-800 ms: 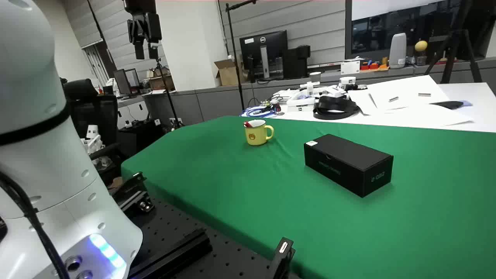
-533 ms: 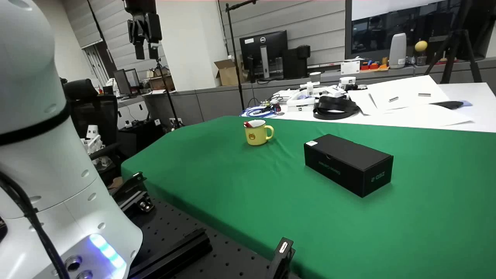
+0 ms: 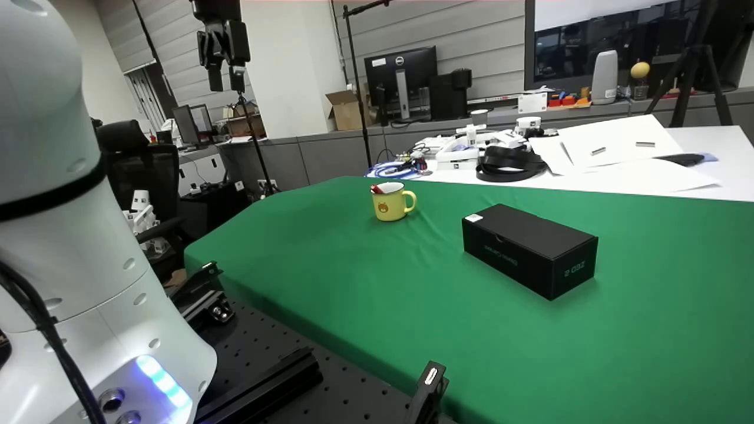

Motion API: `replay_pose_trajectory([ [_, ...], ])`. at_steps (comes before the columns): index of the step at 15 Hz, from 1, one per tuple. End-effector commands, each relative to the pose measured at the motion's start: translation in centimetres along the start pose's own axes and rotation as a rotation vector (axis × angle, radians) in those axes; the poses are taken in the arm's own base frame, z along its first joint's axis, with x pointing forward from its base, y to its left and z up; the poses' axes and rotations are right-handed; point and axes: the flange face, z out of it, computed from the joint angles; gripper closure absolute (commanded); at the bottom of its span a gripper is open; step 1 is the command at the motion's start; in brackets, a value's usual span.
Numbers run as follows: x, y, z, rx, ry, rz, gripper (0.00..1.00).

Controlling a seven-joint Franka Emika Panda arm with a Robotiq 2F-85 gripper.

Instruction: Pick the marker from the cup and put it on the box

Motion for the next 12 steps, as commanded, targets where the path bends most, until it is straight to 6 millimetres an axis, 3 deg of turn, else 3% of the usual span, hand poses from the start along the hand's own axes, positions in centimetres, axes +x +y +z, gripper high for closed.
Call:
replay_pose_trajectory([
  [1,3.1,3.9,-1.2,0.021,-0.016,0.039,0.0],
  [8,13.5,14.1,-2.4,0.129,-0.049,0.121,0.0],
  [12,19.9,16.3,-1.4,0.195,-0.075,0.171,0.0],
])
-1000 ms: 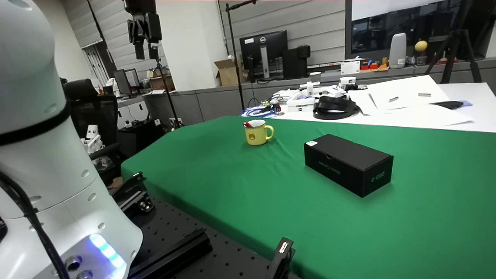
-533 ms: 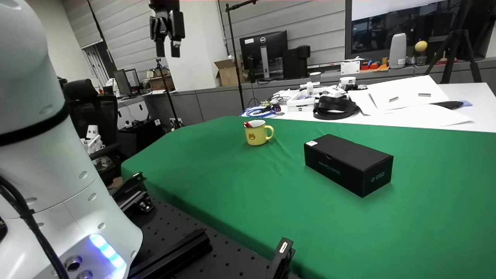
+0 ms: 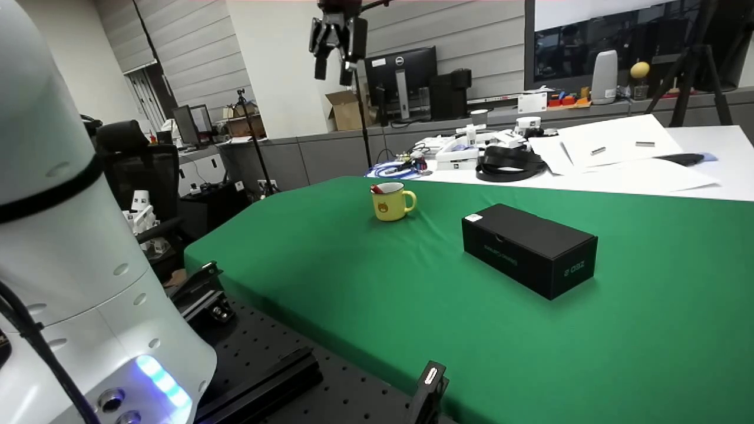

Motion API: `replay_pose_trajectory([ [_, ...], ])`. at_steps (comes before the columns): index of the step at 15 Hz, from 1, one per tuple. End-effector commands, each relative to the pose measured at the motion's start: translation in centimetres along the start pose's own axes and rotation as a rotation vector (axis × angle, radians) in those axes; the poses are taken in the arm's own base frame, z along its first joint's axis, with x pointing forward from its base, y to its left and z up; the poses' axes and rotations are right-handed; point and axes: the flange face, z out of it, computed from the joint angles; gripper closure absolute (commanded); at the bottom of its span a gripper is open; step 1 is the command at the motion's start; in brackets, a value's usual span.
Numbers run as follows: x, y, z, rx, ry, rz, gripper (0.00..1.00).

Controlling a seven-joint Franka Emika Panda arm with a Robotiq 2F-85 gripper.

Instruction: Pick the marker from the cup and put it on the box

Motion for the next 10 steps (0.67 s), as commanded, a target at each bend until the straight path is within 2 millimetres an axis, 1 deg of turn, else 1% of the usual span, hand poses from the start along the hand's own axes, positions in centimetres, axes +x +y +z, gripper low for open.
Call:
replay_pose_trajectory([
  [1,6.5,-0.2,-0.1,0.05,-0.04,0.033,0.0],
  [3,9.2,-0.8,0.3,0.074,-0.051,0.048,0.0],
  [6,12.3,-2.0,0.9,0.095,-0.063,0.049,0.0],
  [7,10.1,-1.1,1.4,0.078,-0.043,0.039,0.0],
  [8,11.1,-1.3,1.6,0.08,-0.048,0.037,0.0],
  [10,12.1,-1.6,1.9,0.08,-0.056,0.036,0.0],
])
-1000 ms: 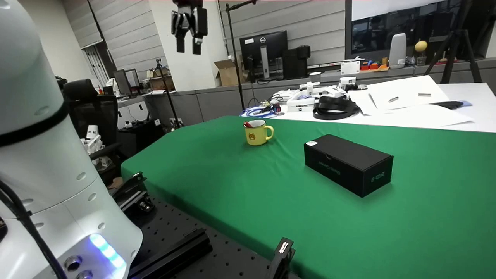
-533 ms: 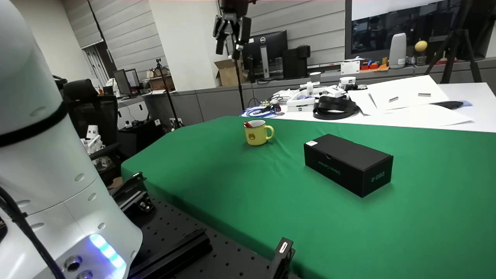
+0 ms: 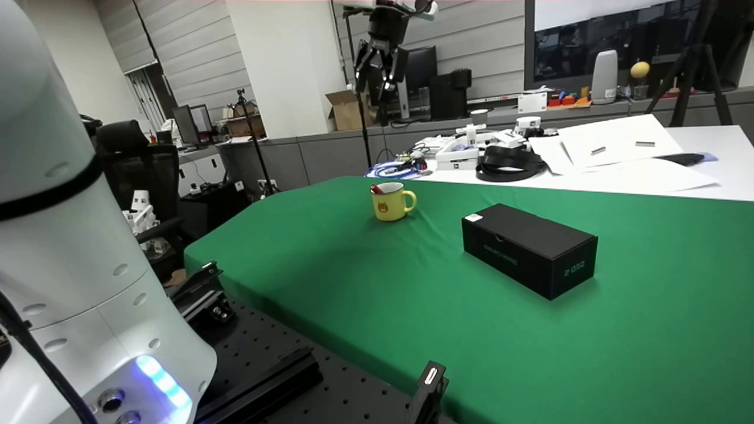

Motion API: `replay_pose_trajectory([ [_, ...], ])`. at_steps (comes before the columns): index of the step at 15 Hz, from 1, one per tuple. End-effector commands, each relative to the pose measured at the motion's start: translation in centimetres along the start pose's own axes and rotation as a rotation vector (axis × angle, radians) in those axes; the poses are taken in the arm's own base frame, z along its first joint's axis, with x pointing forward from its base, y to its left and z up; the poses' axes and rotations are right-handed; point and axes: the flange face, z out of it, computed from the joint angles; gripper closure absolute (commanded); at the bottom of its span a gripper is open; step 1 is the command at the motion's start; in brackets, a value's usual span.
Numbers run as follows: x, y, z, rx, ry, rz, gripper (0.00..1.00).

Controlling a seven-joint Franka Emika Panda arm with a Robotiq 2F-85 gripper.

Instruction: Pick the marker from the cup and put it on the box

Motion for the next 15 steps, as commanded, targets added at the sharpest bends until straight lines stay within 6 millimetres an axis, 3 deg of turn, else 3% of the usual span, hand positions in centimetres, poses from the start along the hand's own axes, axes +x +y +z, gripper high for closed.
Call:
replay_pose_trajectory([
  [1,0.1,0.0,-0.1,0.0,-0.001,0.0,0.0],
  [7,0.5,-0.4,0.1,-0.009,-0.002,-0.007,0.0],
  [15,6.2,0.0,9.9,-0.005,-0.103,0.036,0.0],
])
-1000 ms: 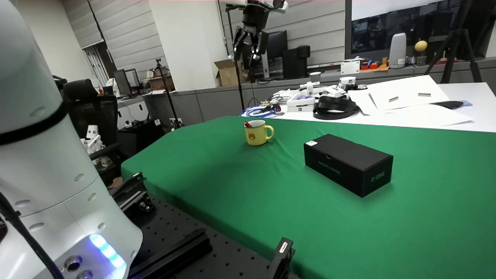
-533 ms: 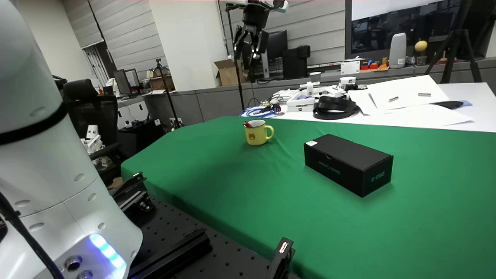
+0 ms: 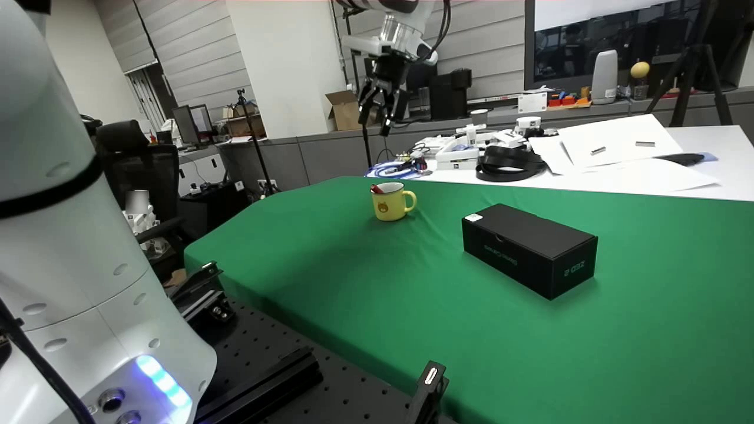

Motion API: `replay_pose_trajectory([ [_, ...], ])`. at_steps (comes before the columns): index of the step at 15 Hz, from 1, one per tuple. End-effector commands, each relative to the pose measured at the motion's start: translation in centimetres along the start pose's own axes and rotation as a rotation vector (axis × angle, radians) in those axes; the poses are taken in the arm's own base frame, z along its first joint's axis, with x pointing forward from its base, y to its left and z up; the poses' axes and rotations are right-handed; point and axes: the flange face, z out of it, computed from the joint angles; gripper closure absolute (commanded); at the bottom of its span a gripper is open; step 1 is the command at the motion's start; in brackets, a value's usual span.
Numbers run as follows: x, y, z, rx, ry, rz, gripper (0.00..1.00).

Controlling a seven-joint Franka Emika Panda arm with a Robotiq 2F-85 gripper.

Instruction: Pick the marker from the cup and put it on the box

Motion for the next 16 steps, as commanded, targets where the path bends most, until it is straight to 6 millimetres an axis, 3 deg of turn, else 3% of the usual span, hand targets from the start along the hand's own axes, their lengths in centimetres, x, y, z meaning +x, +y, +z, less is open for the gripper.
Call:
replay_pose_trajectory([
  [1,3.3,0.2,3.4,0.002,-0.056,0.028,0.0],
  [8,6.8,1.4,9.8,0.129,-0.228,0.101,0.0],
  [16,9.2,3.2,12.6,0.165,-0.273,0.131,0.0],
])
